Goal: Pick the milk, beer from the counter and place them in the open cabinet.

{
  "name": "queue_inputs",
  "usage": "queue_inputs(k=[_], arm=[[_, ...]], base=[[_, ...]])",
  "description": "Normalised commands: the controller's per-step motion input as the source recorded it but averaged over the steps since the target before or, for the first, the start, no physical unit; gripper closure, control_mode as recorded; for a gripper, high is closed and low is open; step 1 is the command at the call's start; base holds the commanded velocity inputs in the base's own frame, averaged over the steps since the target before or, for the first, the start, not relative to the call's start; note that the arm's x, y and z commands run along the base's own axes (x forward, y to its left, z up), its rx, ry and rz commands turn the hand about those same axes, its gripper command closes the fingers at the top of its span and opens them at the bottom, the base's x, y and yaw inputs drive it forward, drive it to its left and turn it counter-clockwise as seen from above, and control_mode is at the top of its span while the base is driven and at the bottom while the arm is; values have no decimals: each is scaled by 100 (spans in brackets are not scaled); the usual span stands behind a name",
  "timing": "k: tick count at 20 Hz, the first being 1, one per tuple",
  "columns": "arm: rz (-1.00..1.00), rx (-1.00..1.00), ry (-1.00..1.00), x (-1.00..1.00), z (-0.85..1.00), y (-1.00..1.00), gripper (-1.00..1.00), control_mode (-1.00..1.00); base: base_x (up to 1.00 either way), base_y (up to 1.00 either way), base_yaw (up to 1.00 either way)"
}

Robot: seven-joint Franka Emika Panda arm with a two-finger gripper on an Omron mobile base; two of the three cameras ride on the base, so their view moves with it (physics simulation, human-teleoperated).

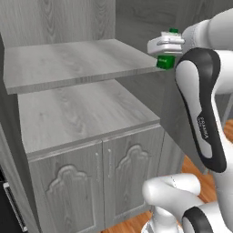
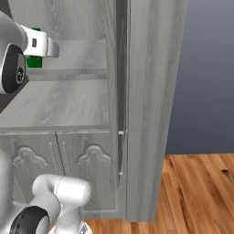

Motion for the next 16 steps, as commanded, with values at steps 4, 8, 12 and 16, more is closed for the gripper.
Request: queue_inputs(k=[4, 8, 12, 16], arm=[[-1, 0, -1, 66, 0, 14, 100, -100], [0, 0, 0, 55, 0, 8, 100, -100], [0, 0, 0, 55, 0, 12, 100, -100], [0, 0, 0, 68, -4, 19, 100, -100]], base=[[0, 0, 0], [0, 0, 0], [0, 0, 0], [0, 0, 0]])
